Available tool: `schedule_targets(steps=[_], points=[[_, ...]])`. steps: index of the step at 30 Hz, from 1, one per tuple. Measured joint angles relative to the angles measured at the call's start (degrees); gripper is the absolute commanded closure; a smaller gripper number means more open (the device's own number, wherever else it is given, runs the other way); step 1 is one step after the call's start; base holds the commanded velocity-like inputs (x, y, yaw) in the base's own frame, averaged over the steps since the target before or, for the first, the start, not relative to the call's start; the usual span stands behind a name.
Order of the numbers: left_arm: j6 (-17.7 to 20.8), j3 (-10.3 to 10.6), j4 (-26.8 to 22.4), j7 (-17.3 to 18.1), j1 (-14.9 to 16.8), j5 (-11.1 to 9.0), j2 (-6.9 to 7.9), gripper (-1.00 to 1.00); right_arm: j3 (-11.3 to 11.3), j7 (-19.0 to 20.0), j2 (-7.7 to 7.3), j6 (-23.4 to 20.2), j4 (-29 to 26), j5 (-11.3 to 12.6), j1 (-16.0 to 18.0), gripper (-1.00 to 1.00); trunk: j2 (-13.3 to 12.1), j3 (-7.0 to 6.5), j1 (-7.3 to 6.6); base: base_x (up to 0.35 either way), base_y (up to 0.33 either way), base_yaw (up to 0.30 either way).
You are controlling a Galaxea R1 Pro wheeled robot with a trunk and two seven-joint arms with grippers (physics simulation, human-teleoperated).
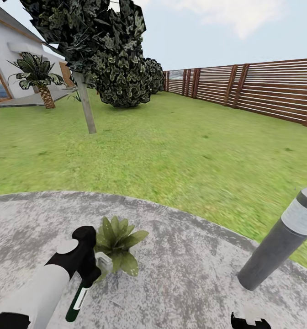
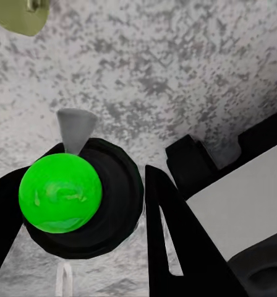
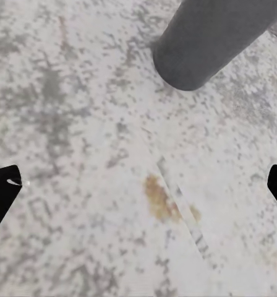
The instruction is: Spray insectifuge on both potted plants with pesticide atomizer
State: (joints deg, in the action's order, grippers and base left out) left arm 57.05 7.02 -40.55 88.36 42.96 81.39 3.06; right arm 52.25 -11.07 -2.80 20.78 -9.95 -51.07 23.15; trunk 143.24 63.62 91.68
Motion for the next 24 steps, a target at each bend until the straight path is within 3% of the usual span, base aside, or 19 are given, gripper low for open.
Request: schedule_targets(steps=[7,16,24], points=[[-0.15,-0.10,-1.05,0.74,-0.01,-0.15,-0.23,1.00,0.00,-0.01,0.00,-0.02,0.00,0.00,0.00,-1.00,0.00,0.00,0.03,0.028,0.018,0.000],[-0.29,0.20,-1.07,0.89,0.01,-0.32,-3.90,1.00,0.00,-0.01,0.00,0.00,0.00,0.00,0.00,-1.00,0.00,0.00,0.03,0.000,0.000,0.000],[-0.42,0.37,-1.07,0.85,0.08,-0.18,-3.41,1.00,-0.01,-0.01,0.00,-0.04,-0.01,0.00,0.00,-1.00,-0.01,0.00,0.06,-0.169,0.003,0.000]])
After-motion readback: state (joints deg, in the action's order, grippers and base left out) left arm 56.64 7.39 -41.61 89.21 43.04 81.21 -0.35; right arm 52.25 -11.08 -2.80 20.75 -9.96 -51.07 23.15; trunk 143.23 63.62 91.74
